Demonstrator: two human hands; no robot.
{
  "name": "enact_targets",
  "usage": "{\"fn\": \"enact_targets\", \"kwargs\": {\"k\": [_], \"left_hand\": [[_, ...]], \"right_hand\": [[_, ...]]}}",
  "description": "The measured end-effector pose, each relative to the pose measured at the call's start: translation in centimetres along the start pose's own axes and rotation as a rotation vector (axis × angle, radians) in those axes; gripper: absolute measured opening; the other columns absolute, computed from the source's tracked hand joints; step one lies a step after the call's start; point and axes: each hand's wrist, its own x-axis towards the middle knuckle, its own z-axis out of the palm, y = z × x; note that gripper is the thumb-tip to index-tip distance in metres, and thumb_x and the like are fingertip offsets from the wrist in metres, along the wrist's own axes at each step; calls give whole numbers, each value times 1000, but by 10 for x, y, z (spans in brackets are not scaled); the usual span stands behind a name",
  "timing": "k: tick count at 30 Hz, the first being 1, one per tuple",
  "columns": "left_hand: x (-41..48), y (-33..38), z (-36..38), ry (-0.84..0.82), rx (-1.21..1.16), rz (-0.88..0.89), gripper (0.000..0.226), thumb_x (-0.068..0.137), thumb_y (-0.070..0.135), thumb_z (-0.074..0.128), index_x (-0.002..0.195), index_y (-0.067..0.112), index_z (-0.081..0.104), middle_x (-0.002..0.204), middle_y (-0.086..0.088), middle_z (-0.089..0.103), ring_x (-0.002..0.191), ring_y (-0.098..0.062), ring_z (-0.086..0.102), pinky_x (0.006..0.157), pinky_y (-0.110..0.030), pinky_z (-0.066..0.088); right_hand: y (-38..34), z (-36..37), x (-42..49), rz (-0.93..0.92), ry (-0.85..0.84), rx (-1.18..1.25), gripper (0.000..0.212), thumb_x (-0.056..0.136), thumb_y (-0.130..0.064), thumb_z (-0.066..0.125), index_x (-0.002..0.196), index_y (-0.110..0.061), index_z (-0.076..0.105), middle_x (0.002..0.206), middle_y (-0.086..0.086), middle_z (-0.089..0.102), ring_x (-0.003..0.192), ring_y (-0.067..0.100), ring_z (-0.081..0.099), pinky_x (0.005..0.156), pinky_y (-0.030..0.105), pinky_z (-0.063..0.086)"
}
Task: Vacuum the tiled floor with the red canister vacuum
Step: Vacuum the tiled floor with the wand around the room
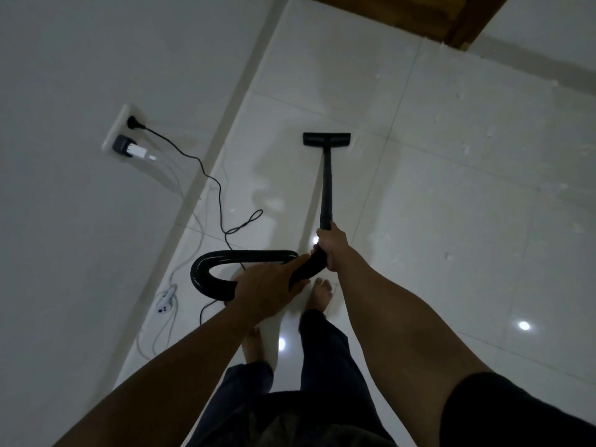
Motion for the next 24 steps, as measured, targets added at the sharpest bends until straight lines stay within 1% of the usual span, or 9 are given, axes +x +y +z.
{"fn": "enact_targets", "kwargs": {"k": [2, 4, 7, 12, 16, 19, 22, 24], "left_hand": [[22, 11, 3, 27, 1, -10, 57, 102, 57, 41, 154, 42, 24, 91, 4, 70, 65, -11, 63, 60, -27, 51], [37, 19, 6, 29, -10, -9, 57, 100, 60, 39, 151, 44, 20, 89, 5, 70, 65, -13, 66, 62, -32, 58], [60, 31, 4, 22, -33, -37, 58, 99, 62, 36, 151, 45, 18, 86, 5, 70, 66, -14, 67, 63, -35, 59], [87, 42, -13, 34, -9, -42, 59, 99, 62, 39, 152, 44, 22, 84, 4, 70, 68, -15, 68, 65, -33, 57], [108, 48, -28, 50, 50, -12, 59, 100, 60, 42, 154, 42, 24, 80, 3, 71, 63, -17, 67, 56, -27, 47], [127, 48, -37, 52, 75, 11, 59, 101, 59, 42, 155, 42, 25, 80, 2, 71, 63, -17, 67, 56, -25, 41], [145, 44, -47, 53, 75, 21, 60, 101, 59, 42, 155, 42, 22, 78, 2, 69, 58, -15, 62, 55, -25, 39], [159, 38, -53, 65, 74, 29, 61, 100, 61, 41, 154, 44, 19, 76, 3, 68, 57, -14, 61, 53, -25, 42]], "right_hand": [[-18, -20, 8, -1, -6, -6, 54, 98, -7, 45, 149, -26, 41, 97, 18, 61, 66, 27, 58, 62, 37, 57], [-30, -34, 16, -1, -10, -7, 51, 99, -6, 44, 147, -23, 42, 94, 17, 60, 63, 25, 56, 59, 35, 55], [-52, -48, 26, -4, -20, -12, 48, 101, -9, 45, 148, -21, 42, 90, 15, 58, 60, 24, 55, 53, 33, 54], [-78, -61, 38, -11, -44, 10, 46, 103, -13, 47, 148, -21, 41, 90, 12, 55, 62, 24, 55, 54, 33, 54], [-99, -71, 45, 14, -68, 84, 39, 103, -11, 48, 141, -19, 45, 79, 10, 50, 56, 20, 50, 45, 26, 52], [-112, -75, 55, 13, -71, 102, 35, 104, -11, 48, 138, -16, 47, 74, 10, 48, 54, 20, 48, 41, 23, 50], [-129, -76, 65, 13, -70, 124, 35, 104, -10, 48, 138, -13, 49, 72, 9, 47, 54, 20, 48, 40, 22, 50], [-145, -73, 72, 21, -68, 132, 36, 104, -11, 48, 139, -14, 49, 72, 9, 49, 54, 20, 49, 42, 23, 51]]}}
